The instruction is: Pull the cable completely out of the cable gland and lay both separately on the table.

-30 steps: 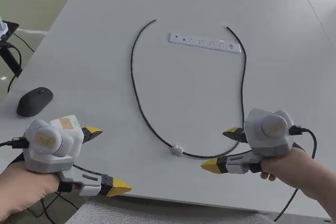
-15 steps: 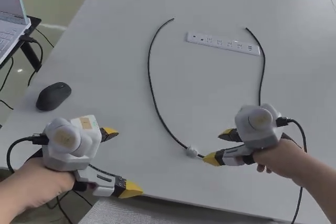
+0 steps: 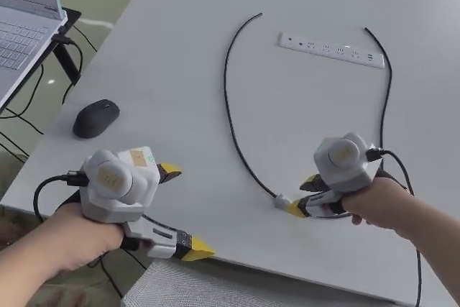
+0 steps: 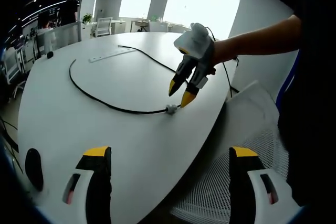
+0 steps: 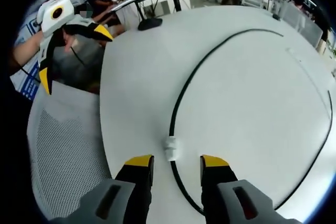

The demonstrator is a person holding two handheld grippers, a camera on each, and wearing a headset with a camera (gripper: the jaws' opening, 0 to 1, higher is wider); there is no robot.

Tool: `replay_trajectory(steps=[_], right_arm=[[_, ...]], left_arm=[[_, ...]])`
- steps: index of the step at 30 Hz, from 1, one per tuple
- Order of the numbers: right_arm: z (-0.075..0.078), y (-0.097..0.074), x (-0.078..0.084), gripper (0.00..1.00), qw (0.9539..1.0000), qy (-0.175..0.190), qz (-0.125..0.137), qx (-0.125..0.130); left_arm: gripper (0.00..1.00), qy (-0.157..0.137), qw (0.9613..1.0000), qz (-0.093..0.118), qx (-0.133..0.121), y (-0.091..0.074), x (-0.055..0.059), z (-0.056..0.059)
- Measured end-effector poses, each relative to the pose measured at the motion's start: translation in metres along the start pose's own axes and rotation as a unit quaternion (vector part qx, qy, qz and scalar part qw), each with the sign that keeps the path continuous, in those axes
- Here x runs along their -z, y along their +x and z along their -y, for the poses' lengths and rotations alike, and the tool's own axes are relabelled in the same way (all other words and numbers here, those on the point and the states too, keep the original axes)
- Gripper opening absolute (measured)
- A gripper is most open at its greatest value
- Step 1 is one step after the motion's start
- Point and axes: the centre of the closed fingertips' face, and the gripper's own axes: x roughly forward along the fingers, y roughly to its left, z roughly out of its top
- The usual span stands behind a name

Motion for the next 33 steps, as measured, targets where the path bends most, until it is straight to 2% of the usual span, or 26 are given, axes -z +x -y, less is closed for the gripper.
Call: replay_trajectory(steps=[9,15,19,24,29,33], right_arm=[[-0.002,0.009,0.003,0.21,0.9998,0.001,-0.019,-0.011],[-0.007,0.015,0.006,0.18,0.9995,-0.011,-0.026,-0.017],[-0.005,0.017,0.005,0.14,0.9994,-0.014,-0.028,-0.015],[-0.006,0.019,0.003,0.09,0.9993,-0.019,-0.028,-0.014],[-0.008,0.019,0.004,0.09,0.9988,-0.033,-0.034,-0.007],[-0.006,0.019,0.003,0.08,0.9988,-0.030,-0.038,0.001]], left_arm=[[0.92,-0.004,1.0000,0.004,-0.002,-0.002,-0.001,-0.004],[0.92,-0.005,1.0000,0.000,0.004,0.000,0.000,-0.001],[0.92,-0.006,1.0000,0.003,0.005,-0.001,-0.001,0.000],[0.91,-0.005,1.0000,-0.001,0.007,-0.002,0.002,-0.001],[0.89,-0.008,0.9999,-0.003,0.012,-0.001,0.004,0.001],[0.88,-0.007,0.9998,-0.004,0.016,0.000,0.006,0.004]])
